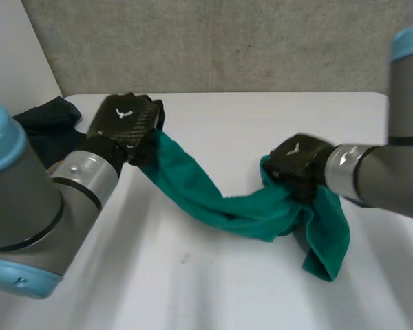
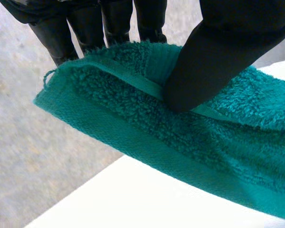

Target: Fold the laundry.

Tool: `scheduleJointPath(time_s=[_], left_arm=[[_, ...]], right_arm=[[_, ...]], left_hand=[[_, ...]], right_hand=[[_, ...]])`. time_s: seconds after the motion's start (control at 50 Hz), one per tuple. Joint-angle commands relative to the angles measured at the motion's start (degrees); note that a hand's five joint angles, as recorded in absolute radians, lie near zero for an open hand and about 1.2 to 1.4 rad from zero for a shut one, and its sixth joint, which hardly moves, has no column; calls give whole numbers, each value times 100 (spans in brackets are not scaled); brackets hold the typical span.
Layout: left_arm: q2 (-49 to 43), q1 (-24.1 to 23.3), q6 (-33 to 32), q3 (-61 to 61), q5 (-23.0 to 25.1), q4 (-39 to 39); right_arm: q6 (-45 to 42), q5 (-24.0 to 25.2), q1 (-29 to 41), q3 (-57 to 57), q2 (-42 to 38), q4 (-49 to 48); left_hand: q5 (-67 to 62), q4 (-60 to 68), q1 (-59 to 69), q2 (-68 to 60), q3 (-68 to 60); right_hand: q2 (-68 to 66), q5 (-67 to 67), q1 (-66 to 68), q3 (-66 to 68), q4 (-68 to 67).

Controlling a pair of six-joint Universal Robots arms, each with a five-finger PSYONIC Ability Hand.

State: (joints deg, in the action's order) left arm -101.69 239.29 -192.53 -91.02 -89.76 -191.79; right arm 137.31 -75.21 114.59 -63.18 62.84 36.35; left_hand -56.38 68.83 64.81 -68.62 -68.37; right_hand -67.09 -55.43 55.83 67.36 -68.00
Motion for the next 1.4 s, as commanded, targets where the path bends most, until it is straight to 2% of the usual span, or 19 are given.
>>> scheduleJointPath(time_s=[0.02,0.04,0.08,0.18,0.2,0.26,0.28,0.34,0.42,0.5,0.64,0.74,0.86,1.0,1.14,1.4], left_arm=[[-421,-6,5,129,-16,-7],[-422,3,5,129,-16,1],[-413,3,5,129,-24,-7],[-369,73,-4,137,-33,-7],[-360,82,-4,138,-33,-7],[-325,126,-4,146,-33,-25],[-316,135,-4,146,-33,-34],[-290,170,-4,146,-33,-34],[-290,188,-4,138,-33,-34],[-299,240,-4,129,-42,-42],[-299,328,-4,138,-33,-51],[-316,328,-4,138,-33,-60],[-334,328,-4,137,-33,-86],[-351,337,-4,138,-33,-86],[-351,337,-4,137,-33,-78],[-351,337,-4,120,-33,-86]], right_arm=[[-1514,-195,37,279,-1160,-163],[-1436,-239,63,262,-1143,-241],[-1191,-240,89,271,-1082,-373],[364,-196,46,174,-538,-1006],[967,-143,11,61,-310,-1163],[1770,-47,-77,-282,34,-1340],[2356,-3,-243,-561,322,-1497],[3359,76,-821,-1264,972,-1779],[3995,155,-1455,-2064,1510,-1886],[3962,567,-1991,-2864,1879,-1903],[3269,1499,-2985,-4086,2074,-1877],[2784,1782,-3311,-4659,2083,-1894],[2599,1817,-3417,-4985,2083,-2122],[2607,1764,-3330,-5143,1960,-2588],[2678,1615,-2943,-4977,1503,-2914],[2695,1290,-2372,-4836,1204,-3213]], left_hand=[[-1362,1117,1519,-1138,-1163],[-1362,1117,1519,-1138,-1163],[-1362,1117,1519,-1138,-1163],[-1362,1117,1519,-1138,-1163],[-1362,1117,1519,-1138,-1163],[-1362,1117,1519,-1138,-1163],[-1362,1117,1519,-1138,-1163],[-1362,1117,1519,-1138,-1163],[-1362,1117,1519,-1138,-1163],[-1362,1117,1519,-1138,-1163],[-1362,1117,1519,-1138,-1163],[-1362,1117,1519,-1138,-1163],[-1362,1117,1519,-1138,-1163],[-1362,1117,1519,-1138,-1163],[-1362,1117,1519,-1138,-1163],[-1362,1117,1519,-1138,-1163]], right_hand=[[-647,-813,1774,620,-556],[2990,2824,-1863,-3017,3081],[5670,5504,-4543,-5697,5761],[5709,5543,-4583,-5736,5800],[5709,5543,-4583,-5736,5800],[5709,5543,-4583,-5736,5800],[5709,5543,-4583,-5736,5800],[5709,5543,-4583,-5736,5800],[5709,5543,-4583,-5736,5800],[5638,5472,-4511,-5665,5729],[3903,3737,-2777,-3930,3994],[2978,2812,-1851,-3005,3069],[2589,2423,-1462,-2616,2680],[3210,3044,-2083,-3237,3301],[4153,3987,-3026,-4180,4244],[4120,3954,-2993,-4147,4211]])
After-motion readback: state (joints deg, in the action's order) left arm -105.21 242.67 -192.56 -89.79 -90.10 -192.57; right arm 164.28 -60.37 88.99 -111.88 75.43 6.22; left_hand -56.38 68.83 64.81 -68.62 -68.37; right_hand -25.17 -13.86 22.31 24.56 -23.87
